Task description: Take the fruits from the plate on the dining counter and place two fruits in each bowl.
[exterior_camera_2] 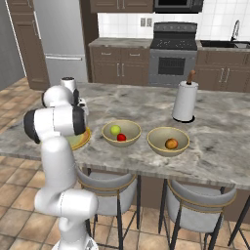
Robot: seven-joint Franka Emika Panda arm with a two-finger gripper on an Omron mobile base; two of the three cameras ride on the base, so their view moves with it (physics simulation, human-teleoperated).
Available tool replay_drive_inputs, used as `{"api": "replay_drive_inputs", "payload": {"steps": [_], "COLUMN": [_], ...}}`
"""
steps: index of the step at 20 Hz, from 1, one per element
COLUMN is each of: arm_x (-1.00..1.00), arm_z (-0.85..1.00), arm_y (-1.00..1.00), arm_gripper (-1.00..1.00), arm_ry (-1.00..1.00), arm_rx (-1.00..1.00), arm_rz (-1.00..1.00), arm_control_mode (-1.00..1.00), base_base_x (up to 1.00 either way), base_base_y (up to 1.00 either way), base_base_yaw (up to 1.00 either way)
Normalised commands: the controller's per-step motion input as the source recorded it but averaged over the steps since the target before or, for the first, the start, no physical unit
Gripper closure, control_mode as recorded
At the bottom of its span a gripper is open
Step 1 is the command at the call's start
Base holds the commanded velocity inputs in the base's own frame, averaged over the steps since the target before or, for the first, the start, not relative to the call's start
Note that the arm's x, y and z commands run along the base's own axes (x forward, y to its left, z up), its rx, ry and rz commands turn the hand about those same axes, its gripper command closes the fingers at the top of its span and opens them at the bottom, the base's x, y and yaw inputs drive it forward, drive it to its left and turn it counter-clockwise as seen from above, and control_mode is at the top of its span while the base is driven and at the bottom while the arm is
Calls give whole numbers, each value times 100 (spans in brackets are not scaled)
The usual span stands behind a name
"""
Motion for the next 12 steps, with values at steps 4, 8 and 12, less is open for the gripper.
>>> {"api": "replay_drive_inputs", "payload": {"steps": [4,8,12], "arm_x": [16,16,21], "arm_z": [-2,0,0], "arm_y": [0,1,14], "arm_gripper": [-100,-100,-100], "arm_ry": [2,1,0], "arm_rx": [0,0,0], "arm_rz": [-3,0,0], "arm_control_mode": [-100,-100,-100], "base_base_x": [0,0,0], "base_base_y": [0,0,0], "base_base_yaw": [0,0,0]}}
